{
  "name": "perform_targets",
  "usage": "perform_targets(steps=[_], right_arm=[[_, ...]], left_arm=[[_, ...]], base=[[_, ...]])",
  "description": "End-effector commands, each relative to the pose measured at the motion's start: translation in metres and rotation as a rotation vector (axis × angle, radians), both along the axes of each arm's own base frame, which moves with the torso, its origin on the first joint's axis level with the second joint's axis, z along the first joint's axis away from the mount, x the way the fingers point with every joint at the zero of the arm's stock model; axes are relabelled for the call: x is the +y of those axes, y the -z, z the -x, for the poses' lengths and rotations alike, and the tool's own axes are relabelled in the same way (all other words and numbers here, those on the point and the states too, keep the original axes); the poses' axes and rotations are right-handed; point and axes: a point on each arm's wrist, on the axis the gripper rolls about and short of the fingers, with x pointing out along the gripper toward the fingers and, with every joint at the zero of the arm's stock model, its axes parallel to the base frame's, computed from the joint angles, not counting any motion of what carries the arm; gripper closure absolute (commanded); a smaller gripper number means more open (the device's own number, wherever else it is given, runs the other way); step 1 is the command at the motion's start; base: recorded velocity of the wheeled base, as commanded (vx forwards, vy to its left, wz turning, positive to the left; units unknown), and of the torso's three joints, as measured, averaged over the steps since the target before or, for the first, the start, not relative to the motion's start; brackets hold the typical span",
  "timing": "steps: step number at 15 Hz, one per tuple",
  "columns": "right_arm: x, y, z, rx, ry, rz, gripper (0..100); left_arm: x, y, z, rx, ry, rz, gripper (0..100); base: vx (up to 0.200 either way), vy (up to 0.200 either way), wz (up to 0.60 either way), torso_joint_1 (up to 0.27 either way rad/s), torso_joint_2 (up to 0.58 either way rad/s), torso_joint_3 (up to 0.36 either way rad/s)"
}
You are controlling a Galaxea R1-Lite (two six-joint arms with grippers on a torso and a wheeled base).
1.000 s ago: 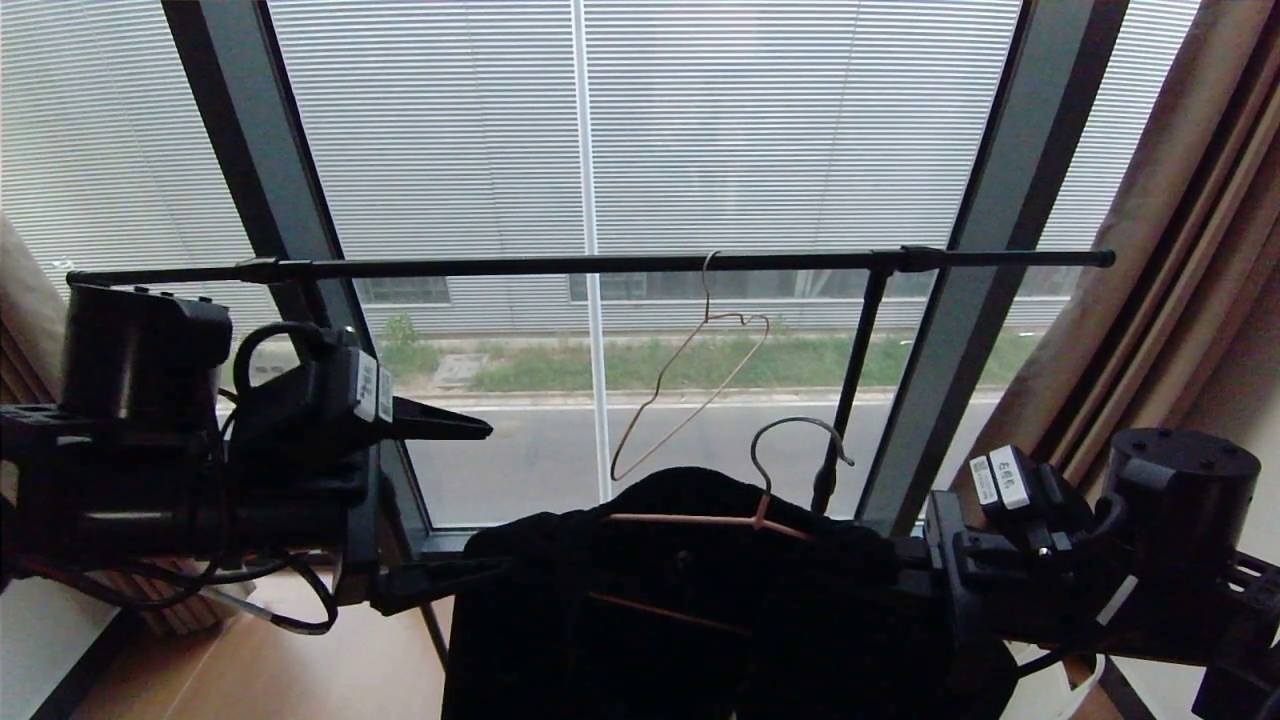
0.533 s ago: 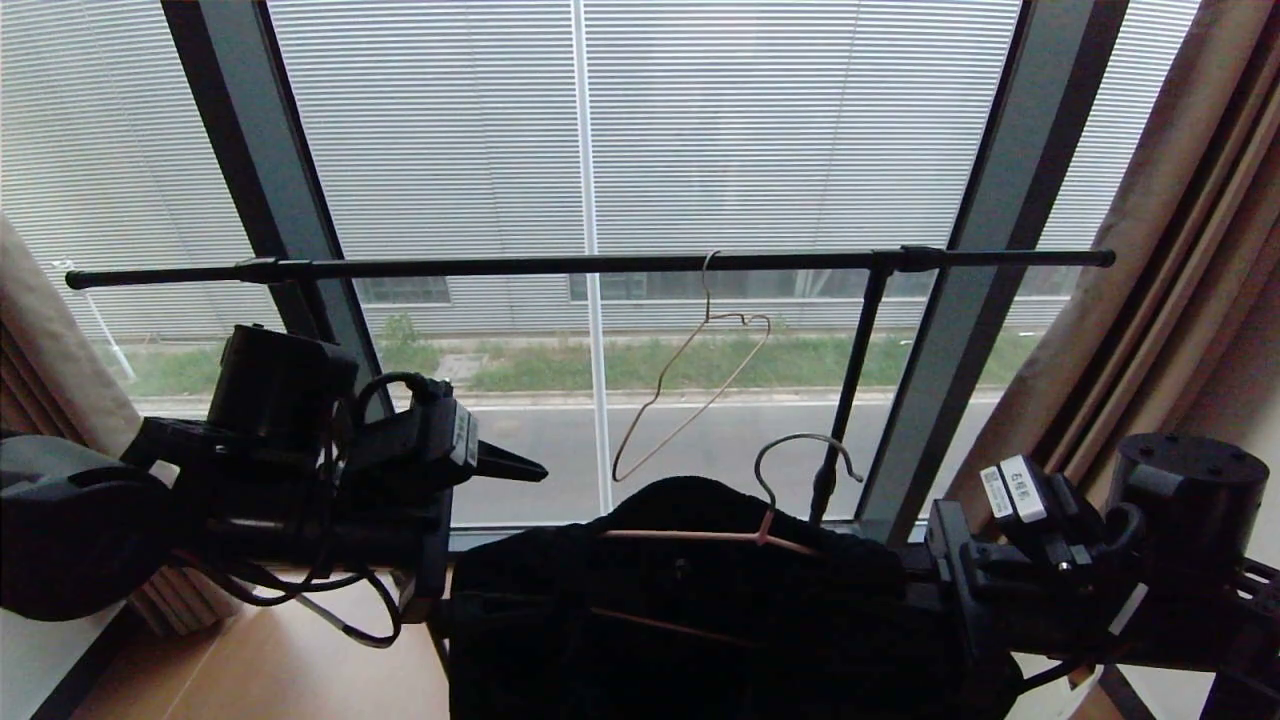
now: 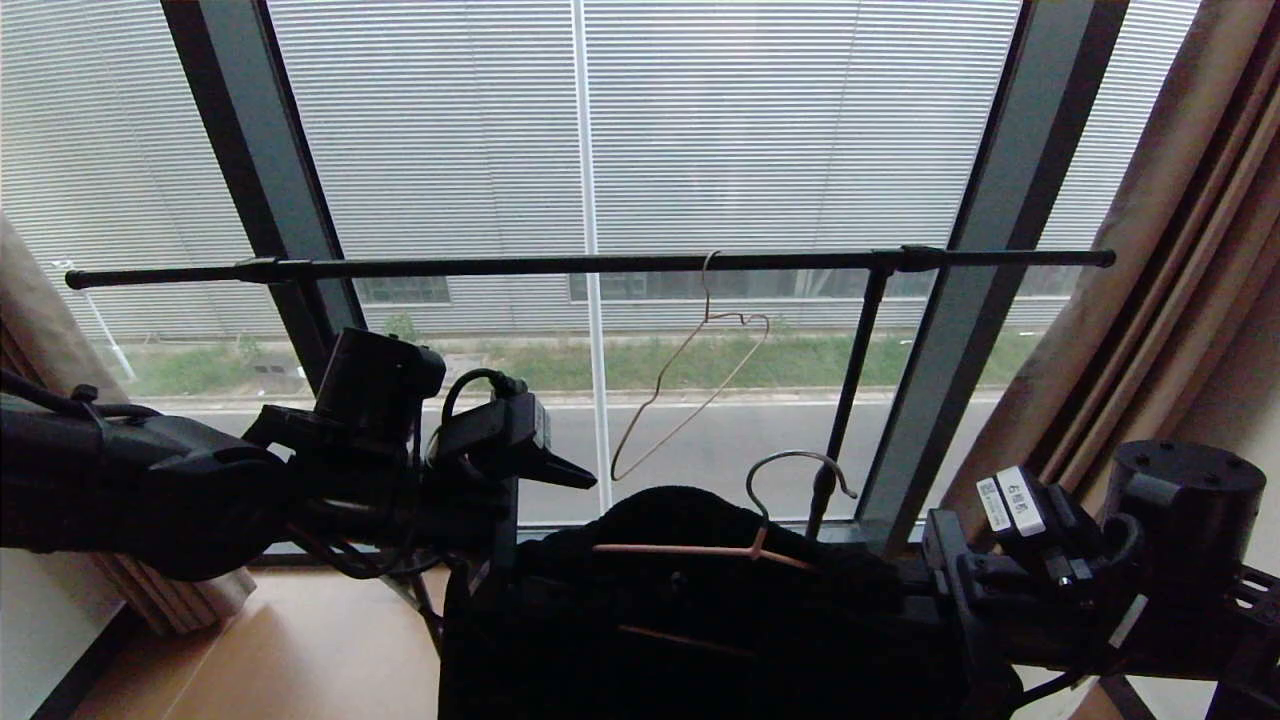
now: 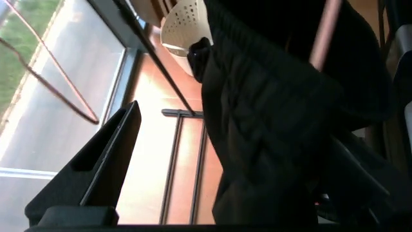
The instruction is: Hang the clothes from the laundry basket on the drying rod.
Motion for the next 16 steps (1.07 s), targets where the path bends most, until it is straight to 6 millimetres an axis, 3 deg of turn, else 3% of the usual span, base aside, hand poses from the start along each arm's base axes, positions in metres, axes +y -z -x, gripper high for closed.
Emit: perform_targets(steps=[1, 4, 5, 15, 16], right_arm=[[0.0, 0.0, 0.0, -0.002, -0.002, -0.001, 100], [-0.001, -0.001, 0.002, -0.029, -0.005, -0.013, 100], [-0.001, -0.001, 0.002, -0.028, -0.009, -0.015, 100], [0.001, 0.005, -0.006, 0.011, 0.008, -0.01, 100], [0.0, 0.005, -0.006, 0.012, 0.01, -0.009, 0]], left_arm=[[-0.004, 0.006, -0.003, 0.017, 0.006, -0.007, 0], [-0.009, 0.008, -0.003, 0.029, 0.006, -0.013, 0], [-0.01, 0.007, -0.003, 0.033, 0.006, -0.011, 100], [-0.003, 0.0, 0.007, 0.019, 0.002, -0.001, 100], [0.0, -0.001, 0.008, 0.017, -0.007, 0.0, 100]], base=[[0.0, 0.0, 0.0, 0.0, 0.0, 0.0], [0.0, 0.0, 0.0, 0.0, 0.0, 0.0], [0.0, 0.0, 0.0, 0.0, 0.0, 0.0], [0.0, 0.0, 0.0, 0.0, 0.0, 0.0], [0.0, 0.0, 0.0, 0.0, 0.0, 0.0]])
